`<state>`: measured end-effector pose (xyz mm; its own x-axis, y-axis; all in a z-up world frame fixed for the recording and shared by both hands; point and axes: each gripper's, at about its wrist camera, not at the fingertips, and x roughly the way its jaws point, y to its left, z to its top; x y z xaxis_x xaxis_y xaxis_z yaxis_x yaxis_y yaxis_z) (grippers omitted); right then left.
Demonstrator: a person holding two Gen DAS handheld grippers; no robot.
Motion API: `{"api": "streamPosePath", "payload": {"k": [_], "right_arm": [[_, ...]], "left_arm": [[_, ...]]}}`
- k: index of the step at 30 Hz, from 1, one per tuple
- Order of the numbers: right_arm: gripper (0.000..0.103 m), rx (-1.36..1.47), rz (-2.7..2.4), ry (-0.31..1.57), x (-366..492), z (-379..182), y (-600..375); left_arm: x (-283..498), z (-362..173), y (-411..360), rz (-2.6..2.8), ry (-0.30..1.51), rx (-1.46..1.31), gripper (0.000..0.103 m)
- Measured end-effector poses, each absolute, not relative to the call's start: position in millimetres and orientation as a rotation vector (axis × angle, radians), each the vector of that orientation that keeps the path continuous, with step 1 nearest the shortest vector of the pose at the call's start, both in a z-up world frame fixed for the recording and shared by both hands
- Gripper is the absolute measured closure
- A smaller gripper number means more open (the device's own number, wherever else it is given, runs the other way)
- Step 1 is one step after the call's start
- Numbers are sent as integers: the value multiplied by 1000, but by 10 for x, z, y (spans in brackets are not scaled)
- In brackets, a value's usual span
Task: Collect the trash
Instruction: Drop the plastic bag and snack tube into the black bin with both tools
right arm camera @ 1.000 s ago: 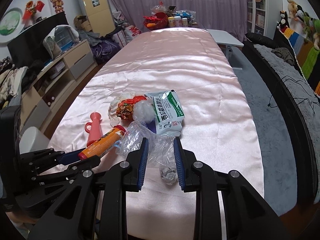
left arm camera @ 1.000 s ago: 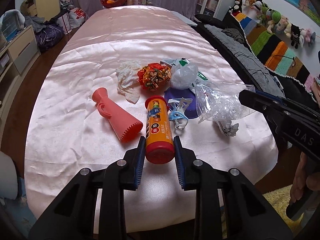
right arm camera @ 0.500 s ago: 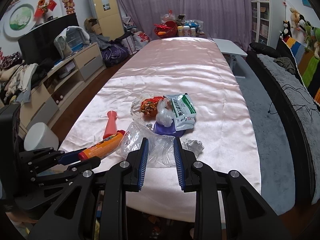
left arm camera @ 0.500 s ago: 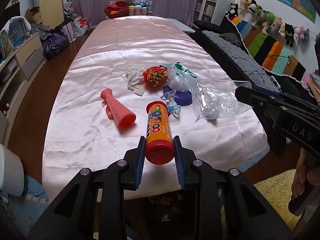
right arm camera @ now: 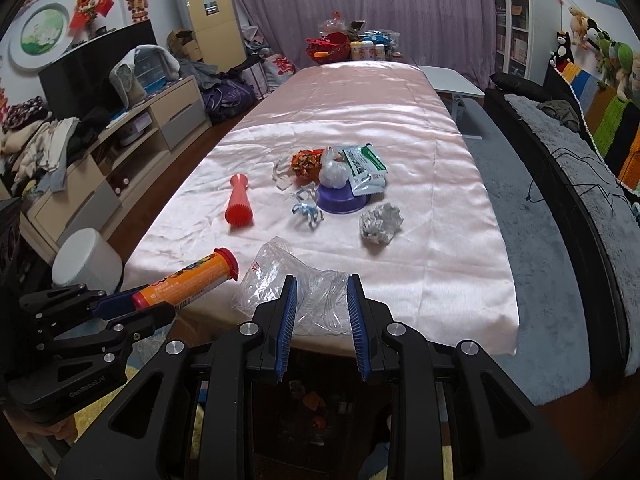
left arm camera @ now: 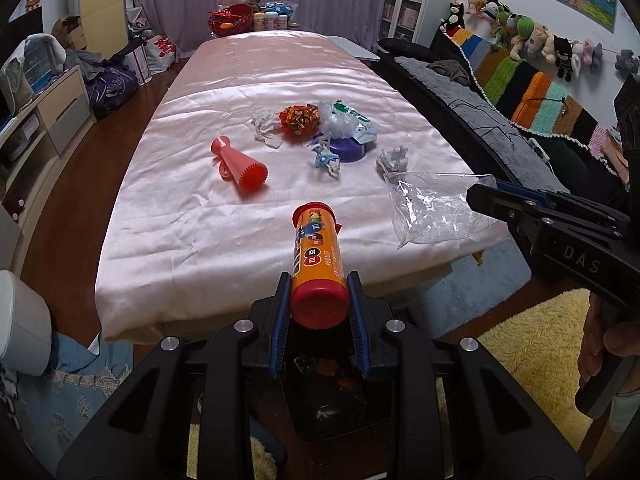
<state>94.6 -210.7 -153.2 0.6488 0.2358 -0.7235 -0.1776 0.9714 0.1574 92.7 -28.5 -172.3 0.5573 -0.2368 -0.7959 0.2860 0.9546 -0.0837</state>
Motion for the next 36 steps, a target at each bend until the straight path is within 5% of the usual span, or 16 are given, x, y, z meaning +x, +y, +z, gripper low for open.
{"api": "streamPosePath", "payload": {"k": [32, 35, 36], "right_arm": [[72, 108, 214, 1158, 579, -2809, -1991], [59, 126, 222, 1165, 596, -2838, -1985], [44, 130, 219, 1162, 597, -2839, -1986]], "left_arm": [[523, -2894, -264, -329, 1215, 25, 77], [549, -2923, -268, -326, 1229, 19, 74], [558, -2930, -264, -325, 1233, 16, 66]]}}
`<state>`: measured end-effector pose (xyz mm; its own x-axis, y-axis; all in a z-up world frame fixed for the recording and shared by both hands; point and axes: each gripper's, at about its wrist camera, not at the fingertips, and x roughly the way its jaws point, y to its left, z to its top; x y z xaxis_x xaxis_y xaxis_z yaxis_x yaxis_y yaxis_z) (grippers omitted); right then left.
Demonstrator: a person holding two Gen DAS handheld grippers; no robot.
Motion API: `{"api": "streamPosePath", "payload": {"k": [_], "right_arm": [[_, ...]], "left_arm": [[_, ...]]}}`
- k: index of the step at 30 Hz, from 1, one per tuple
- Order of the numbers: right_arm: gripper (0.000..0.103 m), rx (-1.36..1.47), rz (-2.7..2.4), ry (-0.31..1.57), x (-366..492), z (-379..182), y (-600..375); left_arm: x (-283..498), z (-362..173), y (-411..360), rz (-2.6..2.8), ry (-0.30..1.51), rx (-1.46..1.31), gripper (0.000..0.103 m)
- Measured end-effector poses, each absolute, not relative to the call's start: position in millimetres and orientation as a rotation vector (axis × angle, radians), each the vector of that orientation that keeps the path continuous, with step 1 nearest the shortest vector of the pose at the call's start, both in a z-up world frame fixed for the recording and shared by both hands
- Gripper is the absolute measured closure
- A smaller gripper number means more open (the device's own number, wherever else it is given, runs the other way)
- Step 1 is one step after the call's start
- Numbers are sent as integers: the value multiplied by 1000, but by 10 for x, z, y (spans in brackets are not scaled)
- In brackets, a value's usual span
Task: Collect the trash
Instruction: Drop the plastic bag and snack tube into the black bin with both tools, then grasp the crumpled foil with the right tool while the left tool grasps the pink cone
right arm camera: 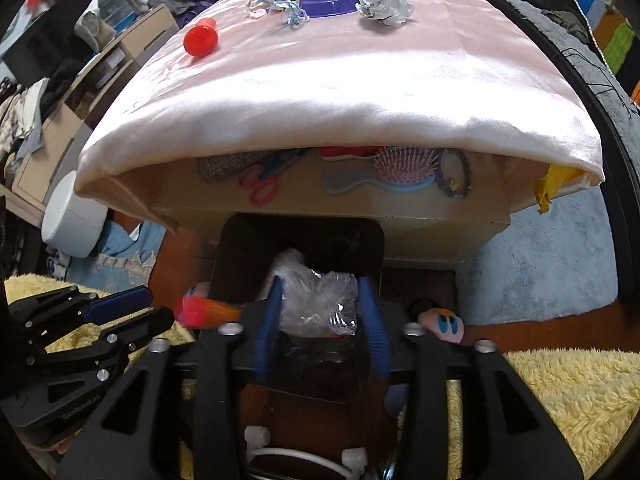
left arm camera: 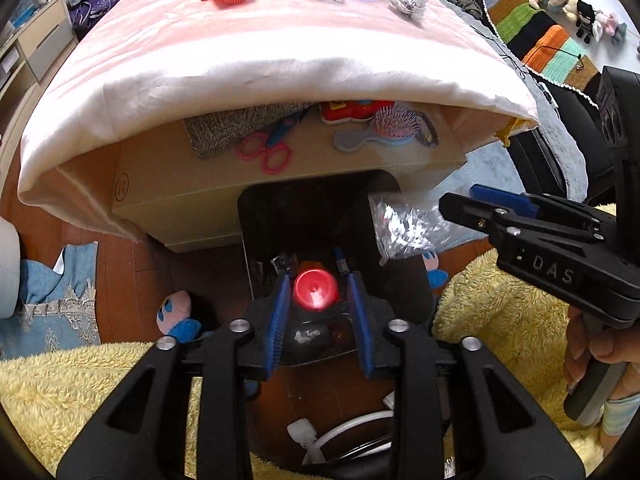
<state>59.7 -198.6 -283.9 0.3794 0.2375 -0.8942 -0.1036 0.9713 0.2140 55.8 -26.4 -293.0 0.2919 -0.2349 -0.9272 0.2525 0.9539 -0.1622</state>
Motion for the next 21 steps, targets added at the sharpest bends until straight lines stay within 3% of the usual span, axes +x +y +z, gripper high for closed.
{"api": "streamPosePath", "payload": {"k": [1, 5, 10, 21], "right_arm": [[39, 138, 218, 1158, 597, -2834, -1995], [39, 151, 204, 1146, 616, -2786, -2032], [24, 171, 164, 1114, 672, -2662, -2169], [18, 178, 110, 999, 909, -2227, -2435]], "left_arm": [[561, -2935, -257, -320, 1233, 16, 58], [576, -2934, -220, -299, 1235, 18, 50], [623, -2822, -164, -265, 1209, 32, 37], [875, -2383, 6, -219, 1105, 24, 28]]}}
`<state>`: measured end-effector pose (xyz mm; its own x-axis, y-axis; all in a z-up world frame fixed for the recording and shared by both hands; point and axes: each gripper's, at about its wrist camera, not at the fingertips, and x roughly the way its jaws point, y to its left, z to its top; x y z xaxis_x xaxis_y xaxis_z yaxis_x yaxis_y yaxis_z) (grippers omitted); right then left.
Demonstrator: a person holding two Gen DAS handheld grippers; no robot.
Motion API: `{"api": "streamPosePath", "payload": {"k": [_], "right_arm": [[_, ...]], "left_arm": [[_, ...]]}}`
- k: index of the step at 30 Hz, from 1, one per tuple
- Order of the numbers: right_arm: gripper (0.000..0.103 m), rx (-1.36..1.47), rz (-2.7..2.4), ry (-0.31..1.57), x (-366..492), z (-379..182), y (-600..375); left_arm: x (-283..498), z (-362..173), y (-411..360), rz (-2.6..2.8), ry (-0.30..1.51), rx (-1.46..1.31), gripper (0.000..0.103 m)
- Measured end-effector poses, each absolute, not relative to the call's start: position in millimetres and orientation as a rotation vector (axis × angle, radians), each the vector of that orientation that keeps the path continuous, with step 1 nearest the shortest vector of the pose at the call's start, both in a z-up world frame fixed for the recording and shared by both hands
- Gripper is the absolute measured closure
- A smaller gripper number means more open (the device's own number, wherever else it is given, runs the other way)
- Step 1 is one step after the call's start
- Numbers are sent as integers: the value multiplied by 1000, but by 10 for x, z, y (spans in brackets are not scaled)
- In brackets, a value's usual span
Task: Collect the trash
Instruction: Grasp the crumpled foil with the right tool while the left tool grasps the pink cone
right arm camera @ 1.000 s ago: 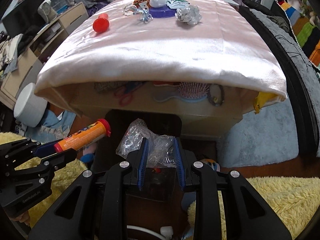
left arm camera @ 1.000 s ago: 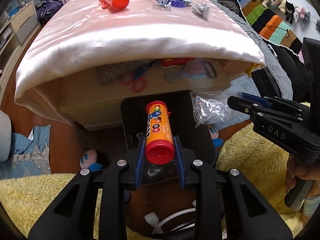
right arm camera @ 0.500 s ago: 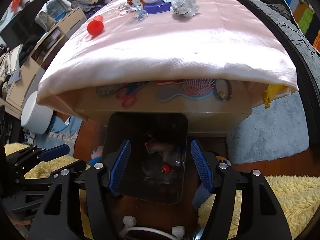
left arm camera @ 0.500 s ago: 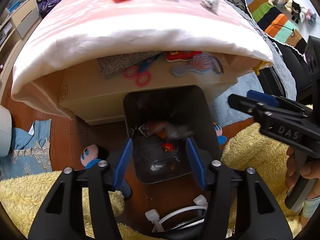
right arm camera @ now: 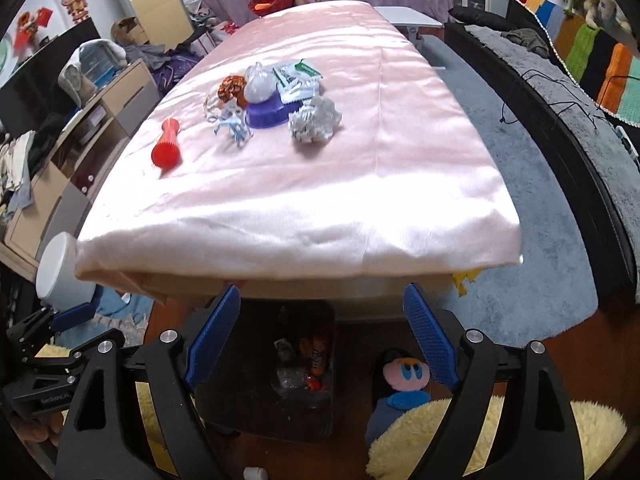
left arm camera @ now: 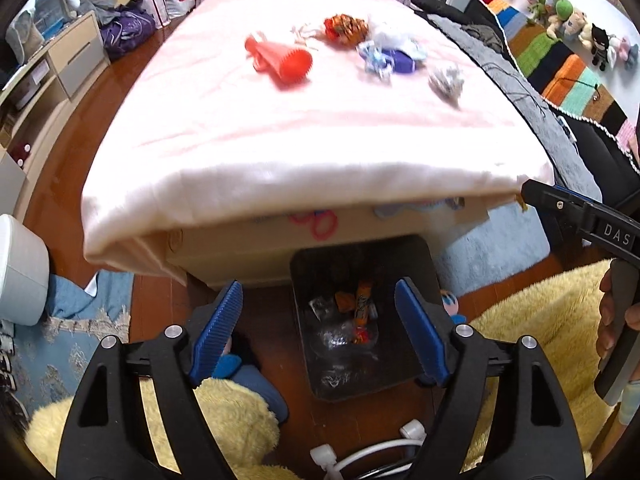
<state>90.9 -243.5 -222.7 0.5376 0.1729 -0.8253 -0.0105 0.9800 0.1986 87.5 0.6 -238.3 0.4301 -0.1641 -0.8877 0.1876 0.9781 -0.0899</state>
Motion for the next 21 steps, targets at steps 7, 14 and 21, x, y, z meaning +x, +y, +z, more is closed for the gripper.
{"api": "streamPosePath", "payload": {"k": [7, 14, 21], "right_arm": [[18, 150, 106, 978, 1254, -2114, -2433], [18, 150, 115, 985, 1595, -2122, -2402], [18, 130, 131, 990, 1915, -2160, -2339]], "left_arm": [[1214, -2192, 103, -182, 1059, 11, 27], [1658, -2137, 170, -153, 1052, -8, 27], [2123, -2066, 80, -140, 1028, 6, 27]]}}
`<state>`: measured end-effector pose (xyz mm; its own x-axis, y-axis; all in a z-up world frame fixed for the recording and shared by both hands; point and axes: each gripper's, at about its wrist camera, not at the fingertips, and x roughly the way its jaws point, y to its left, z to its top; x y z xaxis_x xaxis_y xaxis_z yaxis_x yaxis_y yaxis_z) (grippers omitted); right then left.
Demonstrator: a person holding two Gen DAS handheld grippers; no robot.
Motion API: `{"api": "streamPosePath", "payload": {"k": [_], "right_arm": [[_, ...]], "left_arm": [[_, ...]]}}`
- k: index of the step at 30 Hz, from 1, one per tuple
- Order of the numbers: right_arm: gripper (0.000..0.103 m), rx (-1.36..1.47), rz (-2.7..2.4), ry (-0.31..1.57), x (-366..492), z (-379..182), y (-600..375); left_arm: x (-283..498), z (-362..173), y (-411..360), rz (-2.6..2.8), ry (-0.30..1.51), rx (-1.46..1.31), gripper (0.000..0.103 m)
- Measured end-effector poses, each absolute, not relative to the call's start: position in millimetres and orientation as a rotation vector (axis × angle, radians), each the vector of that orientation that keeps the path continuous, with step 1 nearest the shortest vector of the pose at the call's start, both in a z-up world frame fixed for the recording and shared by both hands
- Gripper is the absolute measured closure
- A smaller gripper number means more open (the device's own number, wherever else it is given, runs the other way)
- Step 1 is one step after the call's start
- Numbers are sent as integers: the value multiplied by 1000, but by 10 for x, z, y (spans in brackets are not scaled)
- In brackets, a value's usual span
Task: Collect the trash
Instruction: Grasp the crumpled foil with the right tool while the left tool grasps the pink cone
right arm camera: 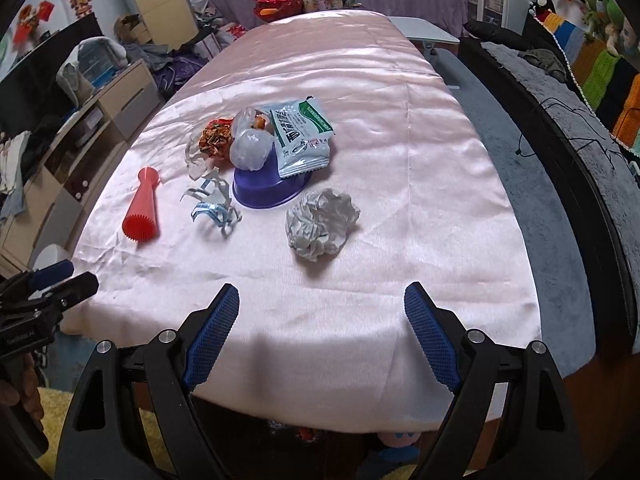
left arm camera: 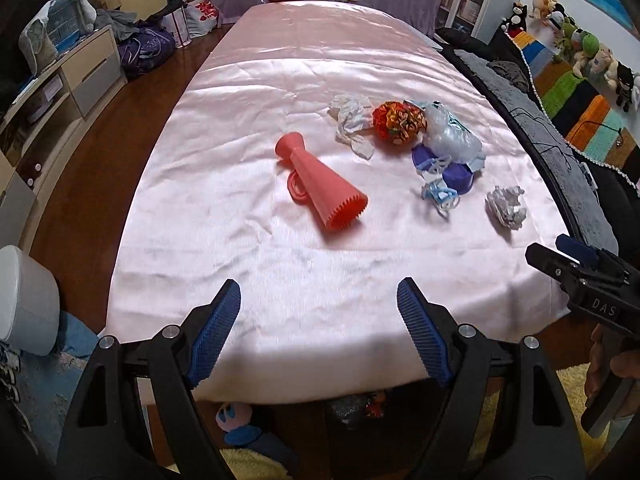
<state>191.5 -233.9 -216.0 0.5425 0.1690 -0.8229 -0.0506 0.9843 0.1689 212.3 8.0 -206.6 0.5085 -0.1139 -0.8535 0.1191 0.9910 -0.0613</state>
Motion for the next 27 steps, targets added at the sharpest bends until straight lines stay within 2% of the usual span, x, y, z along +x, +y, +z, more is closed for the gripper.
{"api": "streamPosePath", "payload": {"k": [15, 17, 18, 21, 24, 26, 27], "right_arm": [[18, 126, 127, 996, 2356, -2367, -2356], [19, 116, 141, 1002, 2381, -2394, -2333], [19, 109, 141, 997, 2382, -2395, -2325], [26, 99, 141, 985, 2388, -2393, -2316], [37, 89, 122, 966, 2380, -2390, -2331], [47, 71, 101, 952, 2359, -2395, -2342], [58, 57, 83, 948, 2348, -2395, -2350]], "left_arm": [[2962, -2262, -102, -119, 1050, -3, 27], [3022, -2305, -109, -112, 1060, 6, 29], [3045, -2326, -110, -112, 1064, 9, 33], [3067, -2393, -110, -110, 1078, 16, 45], [3035, -2440, -113, -103, 1072, 31, 50], [3012, -2433, -111, -103, 1065, 33, 52], [2998, -2428, -107, -106, 1064, 30, 54]]}}
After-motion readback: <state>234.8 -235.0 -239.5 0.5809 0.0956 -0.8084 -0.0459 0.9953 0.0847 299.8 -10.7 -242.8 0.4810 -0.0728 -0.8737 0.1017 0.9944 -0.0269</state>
